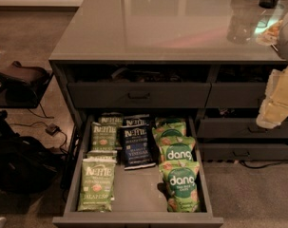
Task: Pick blue chip bag from middle drawer and place on counter
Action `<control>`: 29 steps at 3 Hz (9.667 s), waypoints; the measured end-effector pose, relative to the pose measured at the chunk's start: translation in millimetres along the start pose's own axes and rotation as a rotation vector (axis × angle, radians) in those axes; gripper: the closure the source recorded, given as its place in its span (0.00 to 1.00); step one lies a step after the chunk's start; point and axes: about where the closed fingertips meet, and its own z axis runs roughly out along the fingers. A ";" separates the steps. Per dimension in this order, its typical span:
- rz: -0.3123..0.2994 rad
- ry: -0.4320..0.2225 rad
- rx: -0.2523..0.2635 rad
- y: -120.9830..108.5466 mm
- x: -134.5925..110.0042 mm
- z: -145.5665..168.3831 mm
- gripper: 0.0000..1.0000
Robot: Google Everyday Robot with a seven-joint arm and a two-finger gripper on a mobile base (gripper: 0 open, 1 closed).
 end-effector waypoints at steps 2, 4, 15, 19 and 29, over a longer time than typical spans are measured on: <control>-0.013 0.000 -0.023 5.2 -2.1 10.5 0.00; -0.096 -0.107 -0.238 69.1 -22.0 140.3 0.00; -0.068 -0.362 -0.334 37.3 -152.8 516.1 0.00; -0.048 -0.548 -0.244 1.0 -194.1 591.2 0.00; -0.053 -0.530 -0.185 -18.2 -180.1 619.9 1.00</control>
Offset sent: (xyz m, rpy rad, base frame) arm -0.0037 0.0095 -0.0300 0.0025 0.0711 0.0407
